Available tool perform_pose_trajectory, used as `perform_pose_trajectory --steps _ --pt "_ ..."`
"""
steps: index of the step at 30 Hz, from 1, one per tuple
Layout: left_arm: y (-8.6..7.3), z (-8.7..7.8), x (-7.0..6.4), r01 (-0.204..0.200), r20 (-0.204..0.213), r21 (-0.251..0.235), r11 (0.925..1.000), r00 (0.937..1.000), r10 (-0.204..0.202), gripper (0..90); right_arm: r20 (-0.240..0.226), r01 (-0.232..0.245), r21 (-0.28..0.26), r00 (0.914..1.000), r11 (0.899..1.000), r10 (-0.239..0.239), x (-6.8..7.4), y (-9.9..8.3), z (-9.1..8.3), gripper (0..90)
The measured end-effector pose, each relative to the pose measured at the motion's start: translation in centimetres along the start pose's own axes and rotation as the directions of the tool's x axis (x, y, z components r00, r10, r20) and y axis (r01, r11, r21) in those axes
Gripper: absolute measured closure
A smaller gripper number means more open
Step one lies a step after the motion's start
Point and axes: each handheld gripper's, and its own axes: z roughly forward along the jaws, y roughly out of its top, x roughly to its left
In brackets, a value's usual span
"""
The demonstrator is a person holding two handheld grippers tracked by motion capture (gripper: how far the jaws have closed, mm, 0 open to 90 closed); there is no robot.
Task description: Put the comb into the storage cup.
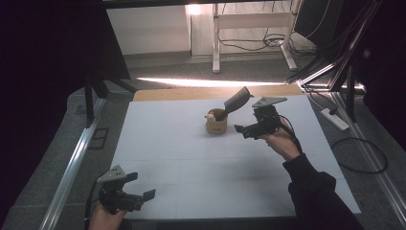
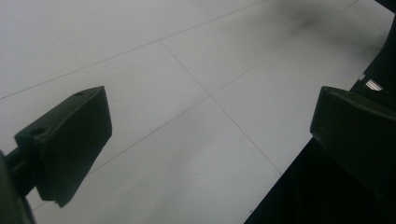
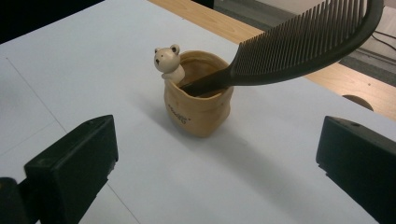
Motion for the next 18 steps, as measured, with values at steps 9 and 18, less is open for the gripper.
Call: perform_pose_trajectory --steps 9,18 --pt "0.0 0.0 0.0 0.0 0.0 0.0 1.0 1.0 0.0 0.0 -0.026 0.008 0.002 0.9996 1.0 -0.008 0.3 -0.3 -0.8 0.0" --pt "0.0 0.0 0.0 0.001 0.0 -0.001 1.0 1.0 -0.001 0.0 -0.015 0.015 -0.003 0.9998 1.0 -0.015 0.6 -0.8 -2.0 0.0"
